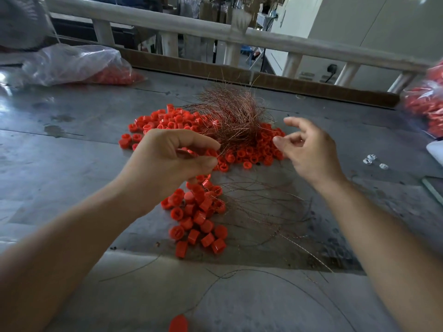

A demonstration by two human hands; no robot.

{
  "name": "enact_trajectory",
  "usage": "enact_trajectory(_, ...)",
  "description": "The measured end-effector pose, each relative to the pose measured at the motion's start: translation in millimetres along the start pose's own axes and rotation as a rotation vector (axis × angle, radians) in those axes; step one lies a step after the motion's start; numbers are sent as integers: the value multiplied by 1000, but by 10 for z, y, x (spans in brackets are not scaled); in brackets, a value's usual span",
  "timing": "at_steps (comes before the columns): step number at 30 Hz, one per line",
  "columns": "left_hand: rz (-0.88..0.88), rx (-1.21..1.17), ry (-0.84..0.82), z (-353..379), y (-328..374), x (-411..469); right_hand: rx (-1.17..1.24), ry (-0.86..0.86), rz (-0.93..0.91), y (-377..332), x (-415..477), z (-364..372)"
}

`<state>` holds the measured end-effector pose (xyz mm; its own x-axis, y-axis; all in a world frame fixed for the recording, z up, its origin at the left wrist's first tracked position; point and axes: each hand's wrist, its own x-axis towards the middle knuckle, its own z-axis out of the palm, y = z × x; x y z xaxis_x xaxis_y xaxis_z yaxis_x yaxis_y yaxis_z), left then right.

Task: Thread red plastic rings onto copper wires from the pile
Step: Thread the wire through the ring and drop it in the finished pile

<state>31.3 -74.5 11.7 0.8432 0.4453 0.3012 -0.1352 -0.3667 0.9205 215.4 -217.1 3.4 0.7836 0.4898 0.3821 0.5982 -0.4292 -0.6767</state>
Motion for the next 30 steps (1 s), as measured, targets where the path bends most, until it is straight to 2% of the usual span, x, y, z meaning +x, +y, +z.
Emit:
enact_trajectory(3,4,4,-4,27,-3,-6,-2,-7,-66,-62,-2,133)
enact_trajectory(7,9,19,-14,44,-8,-5,-20,112,-117,-81,-10,173)
enact_trajectory(10,9,21,-18,42,-10,-14,-2,139,-124,-90,-2,147)
enact_trajectory(17,12,19,-15,25,-28,-20,-44,16,-157,-118,-39,199)
enact_trajectory(22,11,-1,-26,31,-44,-15,-32,17,-154,-97,-33,187)
enact_trajectory(30,12,-6,-32,35,-58,-5,54,169,-127,-119,-21,70)
